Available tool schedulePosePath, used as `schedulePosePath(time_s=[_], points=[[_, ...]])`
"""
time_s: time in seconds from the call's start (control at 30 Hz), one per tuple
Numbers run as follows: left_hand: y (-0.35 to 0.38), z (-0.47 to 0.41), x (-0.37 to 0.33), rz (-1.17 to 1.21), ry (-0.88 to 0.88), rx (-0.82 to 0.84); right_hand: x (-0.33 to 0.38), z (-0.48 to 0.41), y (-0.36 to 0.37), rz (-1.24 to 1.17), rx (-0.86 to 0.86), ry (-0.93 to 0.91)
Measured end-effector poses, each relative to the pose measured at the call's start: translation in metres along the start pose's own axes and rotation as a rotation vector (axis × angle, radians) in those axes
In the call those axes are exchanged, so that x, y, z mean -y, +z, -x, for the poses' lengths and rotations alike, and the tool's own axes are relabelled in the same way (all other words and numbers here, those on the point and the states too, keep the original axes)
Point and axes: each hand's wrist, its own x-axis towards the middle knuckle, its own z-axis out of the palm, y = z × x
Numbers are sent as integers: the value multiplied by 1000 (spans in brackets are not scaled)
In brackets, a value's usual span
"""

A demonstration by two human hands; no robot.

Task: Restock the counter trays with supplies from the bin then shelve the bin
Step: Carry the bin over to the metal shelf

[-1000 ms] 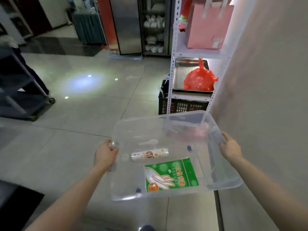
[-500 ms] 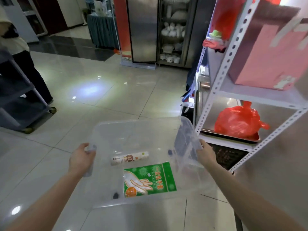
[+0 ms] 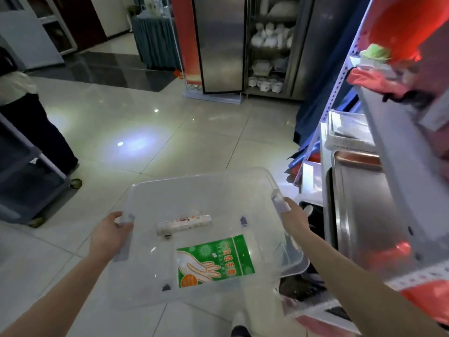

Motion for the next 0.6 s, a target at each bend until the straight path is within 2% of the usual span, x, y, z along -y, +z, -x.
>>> schedulePosePath(time_s=[0.2, 0.33, 0.6], points=[[29, -138, -75, -2, 26, 25, 50, -129, 9, -11, -21, 62], [65, -242, -125, -41, 110, 66, 69, -208, 18, -49, -76, 137], [157, -442, -254, -21, 334, 304, 92, -328, 23, -223, -302, 398]])
